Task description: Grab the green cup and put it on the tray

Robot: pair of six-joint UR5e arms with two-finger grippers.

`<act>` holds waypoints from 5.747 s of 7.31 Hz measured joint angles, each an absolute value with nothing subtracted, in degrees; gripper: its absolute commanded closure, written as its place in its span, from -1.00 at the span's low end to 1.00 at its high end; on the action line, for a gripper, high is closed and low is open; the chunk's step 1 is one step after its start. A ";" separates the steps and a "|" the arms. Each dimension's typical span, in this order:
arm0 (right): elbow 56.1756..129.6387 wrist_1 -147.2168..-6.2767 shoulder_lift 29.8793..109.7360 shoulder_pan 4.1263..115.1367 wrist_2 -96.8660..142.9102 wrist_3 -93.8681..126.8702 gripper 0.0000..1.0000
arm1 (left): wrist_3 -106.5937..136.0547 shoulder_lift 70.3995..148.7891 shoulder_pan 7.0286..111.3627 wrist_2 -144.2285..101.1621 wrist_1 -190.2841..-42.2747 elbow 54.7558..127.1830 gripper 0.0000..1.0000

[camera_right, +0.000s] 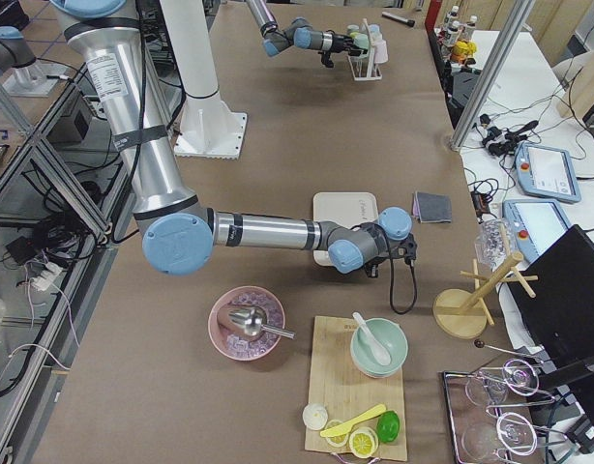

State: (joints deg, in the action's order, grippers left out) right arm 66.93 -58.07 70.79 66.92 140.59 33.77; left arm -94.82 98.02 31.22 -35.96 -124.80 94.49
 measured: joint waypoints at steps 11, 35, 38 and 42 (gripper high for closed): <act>72.51 -57.99 54.26 50.35 130.01 60.38 1.00 | -97.54 90.83 32.38 -30.83 -135.85 108.35 0.72; 76.60 -58.18 56.49 43.79 124.69 68.11 -1.00 | 28.88 125.25 29.87 -88.35 -186.36 68.70 0.72; 76.82 -59.95 60.88 48.03 127.49 65.58 -1.00 | 28.44 127.87 29.87 -90.70 -182.07 65.70 0.72; 77.75 -72.60 61.57 53.29 126.42 55.16 -1.00 | 27.16 129.87 29.56 -90.58 -183.86 60.73 0.70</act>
